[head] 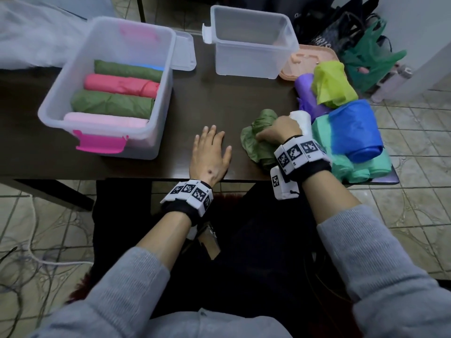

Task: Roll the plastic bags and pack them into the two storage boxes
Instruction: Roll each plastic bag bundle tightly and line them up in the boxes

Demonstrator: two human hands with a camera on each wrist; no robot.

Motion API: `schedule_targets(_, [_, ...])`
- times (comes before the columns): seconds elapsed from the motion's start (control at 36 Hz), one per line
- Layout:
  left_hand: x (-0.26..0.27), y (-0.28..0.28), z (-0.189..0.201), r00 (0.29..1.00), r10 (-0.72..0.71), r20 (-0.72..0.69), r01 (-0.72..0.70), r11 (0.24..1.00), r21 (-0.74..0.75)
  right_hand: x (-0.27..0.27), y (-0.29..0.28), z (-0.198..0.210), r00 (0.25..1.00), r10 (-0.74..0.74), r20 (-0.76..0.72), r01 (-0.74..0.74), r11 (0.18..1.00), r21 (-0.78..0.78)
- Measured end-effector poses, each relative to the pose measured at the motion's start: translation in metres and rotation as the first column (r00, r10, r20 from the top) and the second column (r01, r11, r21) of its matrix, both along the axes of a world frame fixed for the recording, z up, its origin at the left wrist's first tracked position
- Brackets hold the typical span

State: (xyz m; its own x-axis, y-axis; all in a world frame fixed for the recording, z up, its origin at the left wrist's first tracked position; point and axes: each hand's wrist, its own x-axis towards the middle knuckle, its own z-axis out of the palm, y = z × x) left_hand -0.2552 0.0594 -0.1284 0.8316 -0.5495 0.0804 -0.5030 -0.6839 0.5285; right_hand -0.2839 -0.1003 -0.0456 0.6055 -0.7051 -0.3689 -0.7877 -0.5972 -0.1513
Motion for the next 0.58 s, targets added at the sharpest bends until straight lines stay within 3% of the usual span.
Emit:
schedule_targets(0.08, [0.006, 0.002, 0.002, 0.995, 0.011, -0.100, -0.024, 0.991, -0.134, 0.003, 0.002, -0.011, 0.994, -0.084, 0.076, 0.081, 0.996, 0.045])
schedule_targets(0.19, [0.011, 0.010, 0.017, 0.984, 0.103, -0.147, -0.146, 0.935, -0.322, 0.000, -0.007, -0.012, 0.993, -0.080, 0.092, 0.075, 0.995, 0.061])
schedule_targets(0.31, [0.016, 0.009, 0.031, 0.930, 0.080, -0.359, -0.187, 0.943, -0.275, -0.006, -0.019, -0.007, 0.998, -0.022, 0.065, 0.017, 0.997, 0.077])
schedule_targets(0.36, [0.019, 0.003, 0.037, 0.817, 0.035, -0.575, -0.224, 0.939, -0.261, -0.009, -0.023, -0.002, 0.993, 0.000, 0.119, -0.008, 0.998, 0.069])
schedule_targets(0.42, [0.017, -0.005, 0.048, 0.614, -0.063, -0.786, -0.277, 0.916, -0.291, -0.011, -0.025, 0.004, 0.972, 0.033, 0.234, -0.044, 0.998, 0.040])
schedule_targets(0.53, [0.023, -0.018, 0.072, 0.332, -0.178, -0.926, -0.344, 0.891, -0.295, -0.012, -0.009, 0.016, 0.818, 0.211, 0.536, -0.225, 0.974, -0.040])
schedule_targets(0.58, [0.031, -0.023, 0.080, 0.193, -0.243, -0.951, -0.360, 0.884, -0.299, -0.012, 0.002, 0.018, 0.726, 0.397, 0.561, -0.361, 0.915, -0.180])
